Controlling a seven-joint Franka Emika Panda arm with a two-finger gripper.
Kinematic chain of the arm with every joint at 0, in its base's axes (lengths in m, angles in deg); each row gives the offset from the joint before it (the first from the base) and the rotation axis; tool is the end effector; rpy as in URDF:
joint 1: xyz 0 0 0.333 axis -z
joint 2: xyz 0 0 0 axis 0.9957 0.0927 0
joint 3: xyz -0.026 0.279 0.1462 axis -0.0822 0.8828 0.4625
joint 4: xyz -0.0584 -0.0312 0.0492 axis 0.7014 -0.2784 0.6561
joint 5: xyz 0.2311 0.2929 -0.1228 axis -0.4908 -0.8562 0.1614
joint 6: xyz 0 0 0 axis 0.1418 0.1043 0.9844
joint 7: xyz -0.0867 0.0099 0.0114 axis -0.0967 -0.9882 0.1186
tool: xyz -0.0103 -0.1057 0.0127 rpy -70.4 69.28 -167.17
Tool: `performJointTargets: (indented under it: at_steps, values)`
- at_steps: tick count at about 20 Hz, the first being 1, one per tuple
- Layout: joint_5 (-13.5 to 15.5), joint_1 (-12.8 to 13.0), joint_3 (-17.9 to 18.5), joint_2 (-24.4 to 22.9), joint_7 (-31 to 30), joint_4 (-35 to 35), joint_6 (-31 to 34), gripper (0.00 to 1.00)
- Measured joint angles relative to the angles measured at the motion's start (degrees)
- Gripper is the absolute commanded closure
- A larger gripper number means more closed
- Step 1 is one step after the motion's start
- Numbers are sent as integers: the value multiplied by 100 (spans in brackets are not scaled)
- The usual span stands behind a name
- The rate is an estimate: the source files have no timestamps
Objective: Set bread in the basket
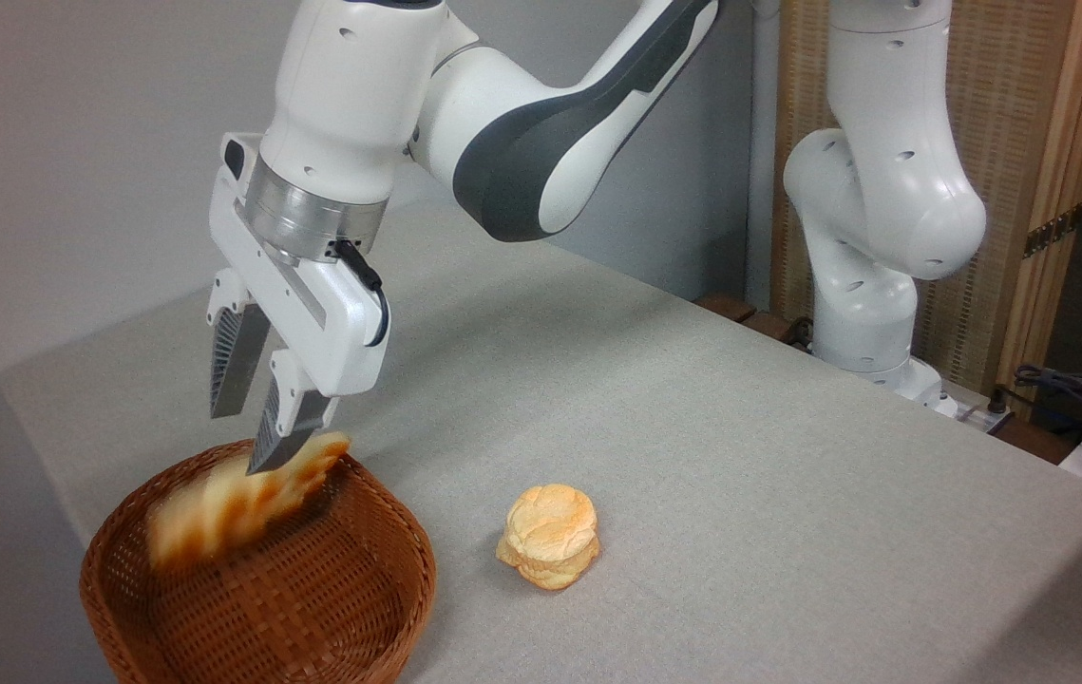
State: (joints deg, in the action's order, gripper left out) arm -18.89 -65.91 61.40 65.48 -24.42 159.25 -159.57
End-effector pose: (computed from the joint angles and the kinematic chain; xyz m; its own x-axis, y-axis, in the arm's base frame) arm 0.6061 -0.0620 0.5146 0.6080 -0.6079 0.5107 -0.6886 -0.7239 -0.0417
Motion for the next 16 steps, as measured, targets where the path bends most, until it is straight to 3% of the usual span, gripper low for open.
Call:
performJointTargets:
  at_steps: [5,9,11,14,16]
  values:
    - [0,0,0,0,-26,-3,0,0]
    - [-139,3,0,-31,-546,-22,84,0]
    - [-586,8,-5,-94,-812,-36,494,0]
    - [-1528,21,-58,-193,-1222,-97,1289,0]
    - [-1960,48,-74,-221,-1353,-199,1822,0]
